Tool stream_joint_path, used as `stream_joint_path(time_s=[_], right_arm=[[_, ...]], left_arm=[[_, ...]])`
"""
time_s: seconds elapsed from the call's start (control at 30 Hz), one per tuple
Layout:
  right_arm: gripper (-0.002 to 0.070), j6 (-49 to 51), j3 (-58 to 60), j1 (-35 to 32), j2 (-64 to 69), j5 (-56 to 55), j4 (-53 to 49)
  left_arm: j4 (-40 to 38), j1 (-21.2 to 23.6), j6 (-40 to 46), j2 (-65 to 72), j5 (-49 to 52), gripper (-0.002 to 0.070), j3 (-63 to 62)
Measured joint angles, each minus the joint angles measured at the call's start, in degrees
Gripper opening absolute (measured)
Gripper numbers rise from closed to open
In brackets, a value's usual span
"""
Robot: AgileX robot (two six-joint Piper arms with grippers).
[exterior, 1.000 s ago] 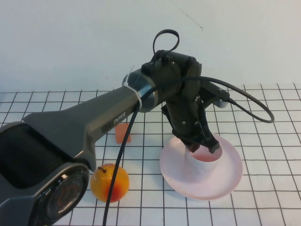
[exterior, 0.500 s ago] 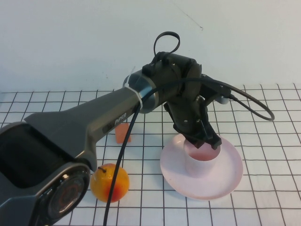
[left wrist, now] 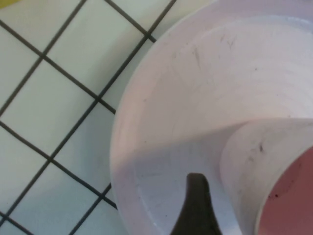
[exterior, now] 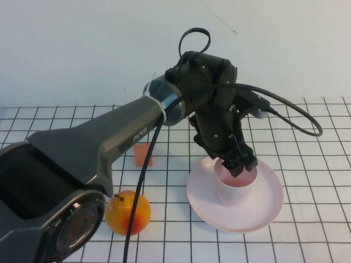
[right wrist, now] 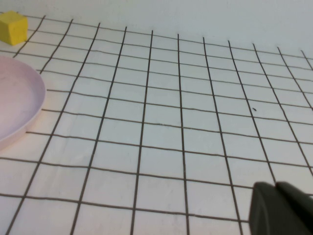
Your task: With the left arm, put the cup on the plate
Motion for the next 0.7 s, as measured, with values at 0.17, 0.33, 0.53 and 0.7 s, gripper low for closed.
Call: stream_joint_path(time_s=[0.17, 0.33, 0.53, 0.7], right_arm=[[-0.0002, 0.0, 0.0, 0.0, 0.0, 0.0, 0.0], [-0.0002, 0.0, 0.0, 0.0, 0.0, 0.0, 0.0], [-0.0002, 0.0, 0.0, 0.0, 0.0, 0.0, 0.0], [-0.0002, 0.0, 0.0, 0.0, 0.0, 0.0, 0.0]], left_arm=[[1.6, 0.0, -1.1, -0.7, 2.0, 0.0484, -4.7], [6.6, 0.0, -3.0, -5.3, 3.5, 0.049, -9.5], [15.0, 0.0, -4.6, -15.0, 5.2, 0.0545, -12.1], [22.4, 0.0, -7.9, -24.4, 7.8, 0.0627, -12.1]])
